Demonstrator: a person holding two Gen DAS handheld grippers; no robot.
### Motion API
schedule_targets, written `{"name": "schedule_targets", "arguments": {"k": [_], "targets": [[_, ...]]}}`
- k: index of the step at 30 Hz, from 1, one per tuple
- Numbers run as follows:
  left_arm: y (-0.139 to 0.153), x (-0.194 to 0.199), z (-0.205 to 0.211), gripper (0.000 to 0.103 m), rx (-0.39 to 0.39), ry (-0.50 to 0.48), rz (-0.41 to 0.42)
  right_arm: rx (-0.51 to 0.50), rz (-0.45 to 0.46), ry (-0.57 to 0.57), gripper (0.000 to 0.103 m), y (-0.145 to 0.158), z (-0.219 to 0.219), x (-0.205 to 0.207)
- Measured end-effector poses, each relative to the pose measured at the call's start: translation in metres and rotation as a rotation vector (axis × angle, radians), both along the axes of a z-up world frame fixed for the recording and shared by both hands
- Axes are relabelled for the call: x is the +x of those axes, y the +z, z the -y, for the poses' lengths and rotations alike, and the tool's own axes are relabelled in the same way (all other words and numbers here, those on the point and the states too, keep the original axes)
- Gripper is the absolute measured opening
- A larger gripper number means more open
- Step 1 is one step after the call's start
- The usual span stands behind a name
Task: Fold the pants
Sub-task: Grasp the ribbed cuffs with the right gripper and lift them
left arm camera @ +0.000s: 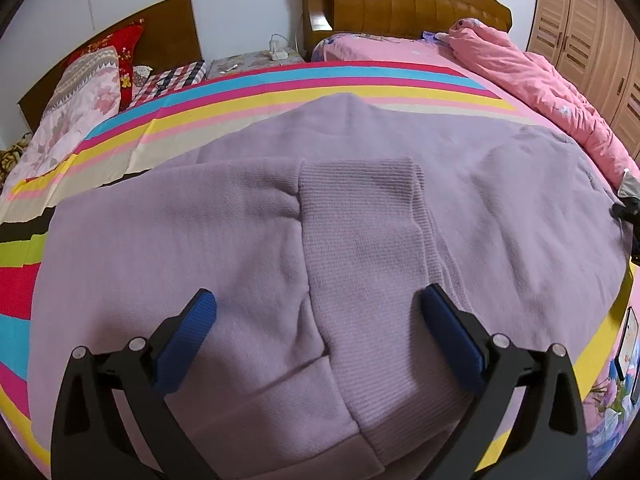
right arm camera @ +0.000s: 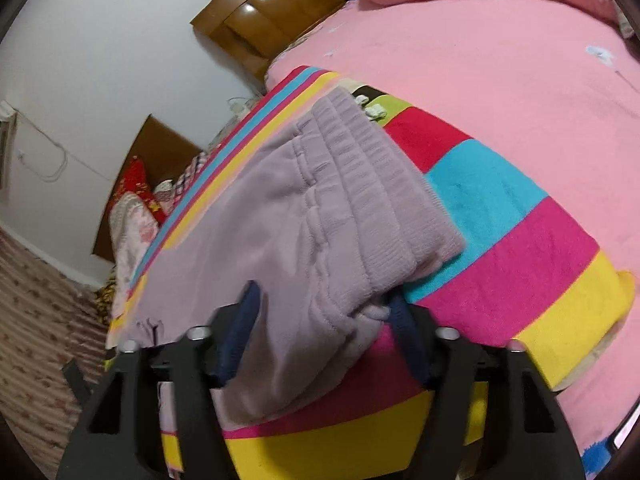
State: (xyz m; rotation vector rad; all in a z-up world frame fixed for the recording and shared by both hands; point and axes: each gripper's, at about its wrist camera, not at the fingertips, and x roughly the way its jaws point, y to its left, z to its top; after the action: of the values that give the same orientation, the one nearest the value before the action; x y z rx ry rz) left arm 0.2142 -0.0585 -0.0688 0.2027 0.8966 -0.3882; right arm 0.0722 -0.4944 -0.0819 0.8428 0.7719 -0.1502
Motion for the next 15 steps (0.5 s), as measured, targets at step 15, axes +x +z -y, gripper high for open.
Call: {"name": "schedule_targets", "arguments": {"k": [15], "targets": [[0.043,-0.019,-0.05,0.094,-0.246,0.035,0.045,-0.174,0.212,-0.065,0.028,0.065,-0.051,-0.007]]}}
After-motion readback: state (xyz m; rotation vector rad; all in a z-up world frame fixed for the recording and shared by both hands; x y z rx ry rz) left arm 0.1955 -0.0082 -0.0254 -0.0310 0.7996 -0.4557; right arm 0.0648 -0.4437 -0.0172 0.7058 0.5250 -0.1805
